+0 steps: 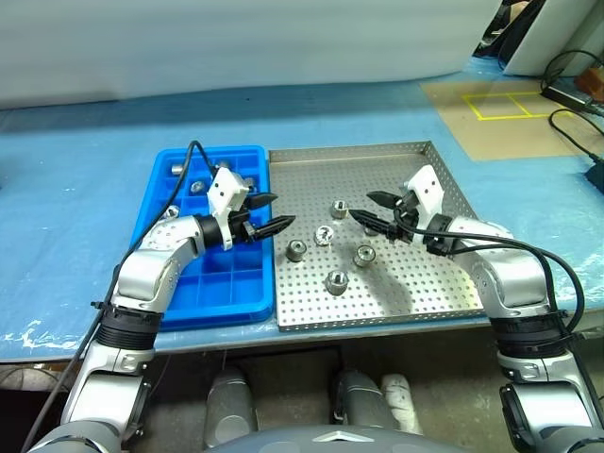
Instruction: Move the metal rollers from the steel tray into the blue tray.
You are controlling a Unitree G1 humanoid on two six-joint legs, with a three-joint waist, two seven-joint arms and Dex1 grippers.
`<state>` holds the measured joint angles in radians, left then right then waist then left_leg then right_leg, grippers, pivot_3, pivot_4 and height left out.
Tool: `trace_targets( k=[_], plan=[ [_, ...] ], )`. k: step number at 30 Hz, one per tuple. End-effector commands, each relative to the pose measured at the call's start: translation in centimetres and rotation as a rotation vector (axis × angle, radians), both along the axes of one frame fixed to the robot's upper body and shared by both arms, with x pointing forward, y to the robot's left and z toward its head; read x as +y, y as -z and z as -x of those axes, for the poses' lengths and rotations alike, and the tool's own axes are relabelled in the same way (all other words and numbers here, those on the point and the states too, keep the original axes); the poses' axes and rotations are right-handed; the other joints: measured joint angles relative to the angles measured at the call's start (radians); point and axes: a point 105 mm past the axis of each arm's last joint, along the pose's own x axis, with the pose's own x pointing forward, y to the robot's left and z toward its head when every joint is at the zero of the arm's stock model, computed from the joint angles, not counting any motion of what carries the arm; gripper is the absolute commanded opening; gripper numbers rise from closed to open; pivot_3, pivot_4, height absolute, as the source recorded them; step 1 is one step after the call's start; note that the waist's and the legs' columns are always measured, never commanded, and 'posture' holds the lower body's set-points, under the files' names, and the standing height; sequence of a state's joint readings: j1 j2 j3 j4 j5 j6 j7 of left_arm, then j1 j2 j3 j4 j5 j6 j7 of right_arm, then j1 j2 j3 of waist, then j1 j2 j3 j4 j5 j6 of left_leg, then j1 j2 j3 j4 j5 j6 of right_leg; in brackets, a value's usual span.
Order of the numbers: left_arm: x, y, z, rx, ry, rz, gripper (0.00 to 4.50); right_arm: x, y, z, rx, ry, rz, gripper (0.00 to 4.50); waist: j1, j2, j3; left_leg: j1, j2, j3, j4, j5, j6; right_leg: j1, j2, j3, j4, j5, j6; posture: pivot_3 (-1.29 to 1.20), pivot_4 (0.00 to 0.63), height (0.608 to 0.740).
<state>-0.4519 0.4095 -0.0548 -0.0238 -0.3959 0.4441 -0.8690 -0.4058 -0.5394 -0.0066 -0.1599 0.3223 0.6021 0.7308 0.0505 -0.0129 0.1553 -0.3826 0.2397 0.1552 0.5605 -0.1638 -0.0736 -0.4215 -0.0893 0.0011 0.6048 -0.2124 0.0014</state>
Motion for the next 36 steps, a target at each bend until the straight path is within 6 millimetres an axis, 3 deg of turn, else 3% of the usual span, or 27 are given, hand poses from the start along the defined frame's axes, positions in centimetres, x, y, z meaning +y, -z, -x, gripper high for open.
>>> trace_targets(
  k=[1,8,15,18,22,27,32,36],
  plan=[
    [-0.4,-1.2,0.1,-0.036,0.044,-0.003,3.42,0.3,-1.6,0.5,-0.057,-0.008,-0.014,2.91,0.0,0.0,0.0,0.0,0.0,0.0,0.0,0.0,0.0,0.0,0.0,0.0,0.0,0.0,0.0,-0.09,0.15,0.74],
    [-0.4,-1.9,0.2,-0.047,0.118,-0.061,3.42,1.0,-2.1,0.8,-0.064,0.006,-0.014,2.91,-0.001,0.0,0.0,0.0,0.0,0.0,0.0,0.0,0.0,0.0,0.0,0.0,0.0,0.0,0.0,-0.1,0.15,0.74],
    [-1.7,-5.9,-1.0,-0.145,0.256,-0.259,3.42,0.2,-2.1,0.5,-0.061,0.029,-0.012,2.91,0.005,0.0,0.0,0.0,0.0,0.0,0.0,0.001,-0.001,0.0,0.0,0.0,0.001,0.0,0.0,-0.09,0.15,0.74],
    [-2.7,-6.5,-1.5,-0.134,0.348,-0.373,3.42,-0.6,-1.9,0.1,-0.061,0.039,-0.012,2.91,0.008,0.0,0.0,0.0,-0.001,0.0,0.0,0.001,-0.001,0.0,0.0,0.0,0.001,0.0,0.0,-0.1,0.15,0.74],
    [-3.5,-5.3,-2.4,-0.075,0.451,-0.579,3.42,-1.2,-0.8,-0.2,-0.057,0.055,-0.009,2.91,0.006,0.0,0.0,0.001,-0.001,0.001,-0.001,0.001,-0.001,0.0,0.0,0.001,0.001,0.0,0.0,-0.13,0.15,0.74],
    [-4.6,-3.2,-1.2,-0.026,0.63,-0.77,3.42,-2.1,1.0,0.2,-0.051,0.098,-0.024,2.91,0.002,0.0,0.0,0.0,-0.001,0.001,-0.001,0.0,-0.001,0.0,0.0,0.001,0.001,0.0,0.0,-0.19,0.15,0.74],
    [-5.0,-0.5,-0.3,-0.003,0.728,-0.869,3.42,-2.6,2.9,0.9,-0.041,0.149,-0.024,2.91,-0.006,0.0,0.0,-0.001,-0.001,0.001,-0.001,0.0,0.0,0.0,0.0,0.001,0.0,0.0,0.0,-0.25,0.15,0.74],
    [-4.7,1.3,-0.8,0.011,0.712,-0.932,3.42,-2.9,4.0,1.4,-0.037,0.173,-0.021,2.91,-0.011,0.0,0.0,0.0,-0.001,0.001,0.0,0.0,0.0,0.001,0.0,0.001,0.0,0.0,0.0,-0.27,0.15,0.74]
  ],
)
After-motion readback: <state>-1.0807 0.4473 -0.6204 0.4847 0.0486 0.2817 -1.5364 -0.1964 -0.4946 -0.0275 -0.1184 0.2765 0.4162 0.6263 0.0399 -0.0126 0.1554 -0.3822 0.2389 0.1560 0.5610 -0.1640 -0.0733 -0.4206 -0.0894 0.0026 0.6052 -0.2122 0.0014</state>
